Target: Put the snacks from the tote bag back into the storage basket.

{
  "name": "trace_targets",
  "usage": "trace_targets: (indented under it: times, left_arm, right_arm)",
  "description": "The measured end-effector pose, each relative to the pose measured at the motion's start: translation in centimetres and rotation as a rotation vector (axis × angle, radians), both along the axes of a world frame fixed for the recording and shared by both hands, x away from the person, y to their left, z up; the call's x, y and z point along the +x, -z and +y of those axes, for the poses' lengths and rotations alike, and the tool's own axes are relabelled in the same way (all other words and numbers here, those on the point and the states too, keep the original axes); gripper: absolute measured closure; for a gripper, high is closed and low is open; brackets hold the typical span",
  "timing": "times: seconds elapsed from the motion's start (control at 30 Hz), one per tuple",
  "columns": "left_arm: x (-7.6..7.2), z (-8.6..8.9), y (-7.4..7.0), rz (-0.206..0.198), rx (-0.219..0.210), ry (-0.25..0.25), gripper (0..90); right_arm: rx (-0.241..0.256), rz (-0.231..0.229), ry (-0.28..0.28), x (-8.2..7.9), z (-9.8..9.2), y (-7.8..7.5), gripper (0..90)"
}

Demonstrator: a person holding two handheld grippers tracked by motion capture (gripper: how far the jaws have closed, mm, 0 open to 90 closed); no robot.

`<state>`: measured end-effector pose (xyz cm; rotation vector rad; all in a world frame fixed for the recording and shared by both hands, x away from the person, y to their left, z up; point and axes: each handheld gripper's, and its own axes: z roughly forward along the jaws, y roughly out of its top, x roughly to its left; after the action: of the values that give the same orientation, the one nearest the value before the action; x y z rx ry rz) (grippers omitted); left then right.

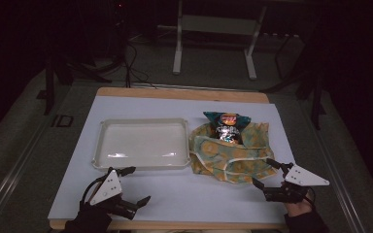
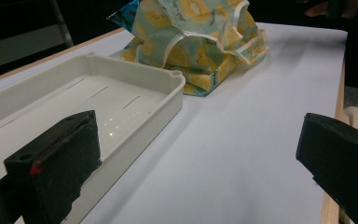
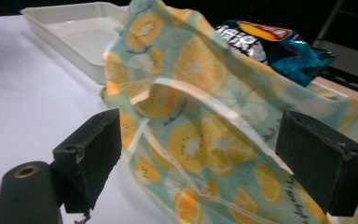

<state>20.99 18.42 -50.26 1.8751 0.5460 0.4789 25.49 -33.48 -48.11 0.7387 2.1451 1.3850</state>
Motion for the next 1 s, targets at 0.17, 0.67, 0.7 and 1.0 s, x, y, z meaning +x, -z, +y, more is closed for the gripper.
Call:
trace_targets:
  times: [0.17,0.67,0.7,1.0]
  left_arm:
    - [0.0,-0.1,0.0,0.002,-0.006,0.004,0.1]
    - [0.3,-0.5,0.7,0.005,0.005,-0.002,0.2]
    - [0.3,-0.6,0.8,0.006,0.006,0.000,0.2]
    - [0.0,-0.5,0.3,-0.016,-0.006,0.009,0.2]
  right_arm:
    - [-0.005,0.015,-0.006,-0.5,-0.1,-0.5,14.2]
    - [-0.006,0.036,-0.046,-0.9,0.2,-1.8,13.2]
    - [-0.007,0.033,-0.043,-0.9,0.3,-2.0,13.2]
    - [0.021,0.022,-0.062,-0.4,0.1,-3.9,12.1]
